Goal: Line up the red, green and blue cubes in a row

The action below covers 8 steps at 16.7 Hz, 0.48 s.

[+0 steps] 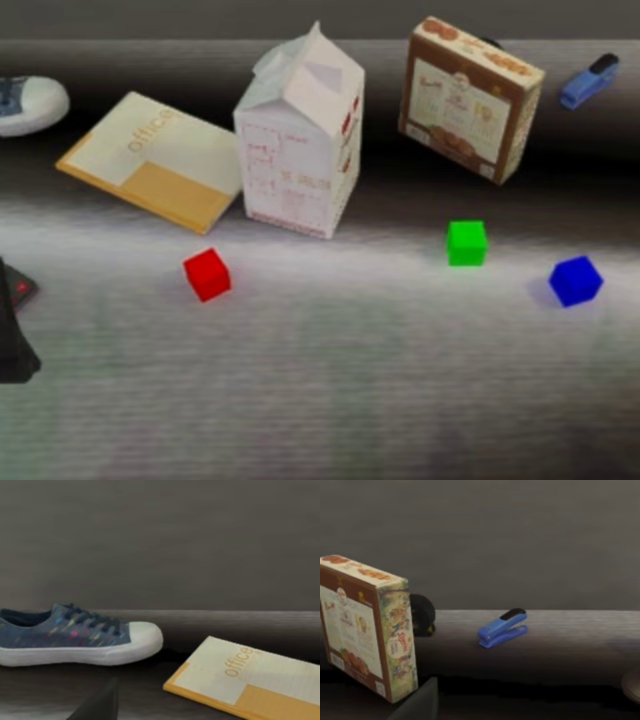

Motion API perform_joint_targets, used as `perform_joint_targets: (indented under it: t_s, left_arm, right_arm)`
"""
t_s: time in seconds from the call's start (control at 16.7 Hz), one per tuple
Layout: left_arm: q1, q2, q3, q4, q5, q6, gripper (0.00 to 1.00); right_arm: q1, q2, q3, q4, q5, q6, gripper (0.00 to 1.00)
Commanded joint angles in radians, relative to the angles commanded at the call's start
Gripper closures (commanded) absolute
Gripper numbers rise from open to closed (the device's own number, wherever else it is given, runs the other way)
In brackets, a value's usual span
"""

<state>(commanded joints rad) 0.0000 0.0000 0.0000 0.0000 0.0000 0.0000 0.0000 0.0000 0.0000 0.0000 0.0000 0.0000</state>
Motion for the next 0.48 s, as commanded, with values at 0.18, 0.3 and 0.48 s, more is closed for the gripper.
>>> perform_joint_targets:
  t_s: [0.18, 0.3, 0.48]
  left_arm:
    - [-0.002, 0.010, 0.010, -0.007, -0.001, 0.004, 0.00]
    - [-0.013, 0.062, 0.061, -0.043, -0.002, 0.023, 0.00]
    - [-0.048, 0.220, 0.208, -0.142, -0.003, 0.078, 0.00]
  right_arm:
    - [0.000, 0.000, 0.000, 0.000, 0.000, 0.000, 0.00]
    - [0.000, 0.000, 0.000, 0.000, 0.000, 0.000, 0.00]
    - [0.000, 0.000, 0.000, 0.000, 0.000, 0.000, 0.00]
